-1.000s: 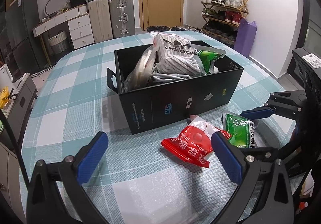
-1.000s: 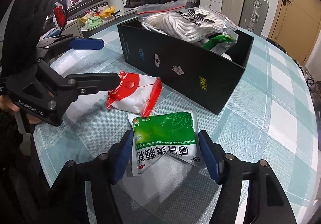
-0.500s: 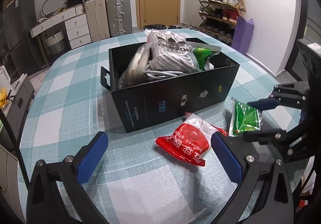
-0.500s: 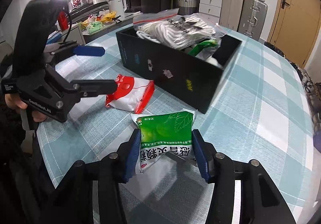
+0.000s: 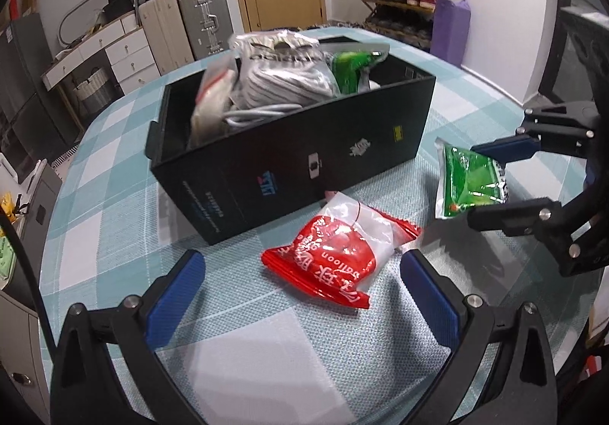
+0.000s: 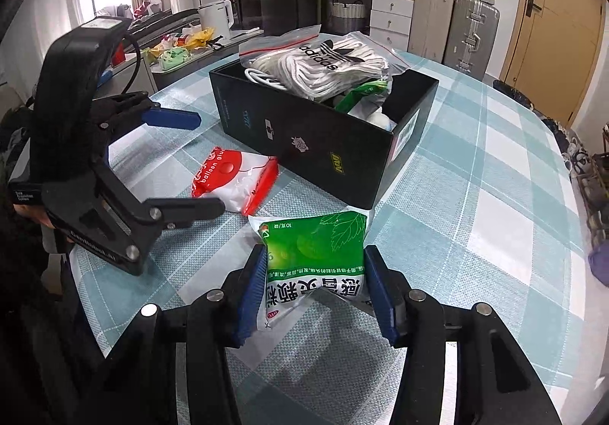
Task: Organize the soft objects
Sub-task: 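Grasp the large green-white packet with the right tool while the left tool grasps the red balloon glue packet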
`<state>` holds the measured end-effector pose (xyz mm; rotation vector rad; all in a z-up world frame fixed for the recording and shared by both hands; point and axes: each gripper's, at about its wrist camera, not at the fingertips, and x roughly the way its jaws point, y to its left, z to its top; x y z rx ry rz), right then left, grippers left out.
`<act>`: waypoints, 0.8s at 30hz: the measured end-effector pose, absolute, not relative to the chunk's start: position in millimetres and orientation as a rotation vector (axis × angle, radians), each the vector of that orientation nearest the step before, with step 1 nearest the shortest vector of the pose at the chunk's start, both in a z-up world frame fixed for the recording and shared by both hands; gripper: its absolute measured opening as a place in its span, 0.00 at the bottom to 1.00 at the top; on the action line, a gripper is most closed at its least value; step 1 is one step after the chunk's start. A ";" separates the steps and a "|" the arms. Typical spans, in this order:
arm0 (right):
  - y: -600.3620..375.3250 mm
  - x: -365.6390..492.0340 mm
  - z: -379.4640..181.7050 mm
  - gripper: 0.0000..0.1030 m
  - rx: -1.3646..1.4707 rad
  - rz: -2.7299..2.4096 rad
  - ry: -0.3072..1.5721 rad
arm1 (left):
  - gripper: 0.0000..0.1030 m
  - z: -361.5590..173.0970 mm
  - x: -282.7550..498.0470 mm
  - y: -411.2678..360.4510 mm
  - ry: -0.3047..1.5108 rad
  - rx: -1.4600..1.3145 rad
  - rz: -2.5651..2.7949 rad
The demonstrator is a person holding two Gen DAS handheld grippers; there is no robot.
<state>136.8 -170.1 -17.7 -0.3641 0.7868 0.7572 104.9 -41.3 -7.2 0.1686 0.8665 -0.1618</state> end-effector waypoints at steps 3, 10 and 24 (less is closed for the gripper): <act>-169.8 138.0 -19.3 0.50 -0.364 0.754 0.791 | 0.99 -8.3 107.4 -45.3 0.879 0.168 -0.175; -170.3 138.3 -20.0 0.50 -0.363 0.750 0.793 | 0.80 -10.6 107.0 -53.8 0.890 0.207 -0.198; -171.2 135.4 -17.4 0.50 -0.364 0.752 0.782 | 0.53 -1.0 97.4 -52.2 0.842 0.169 -0.274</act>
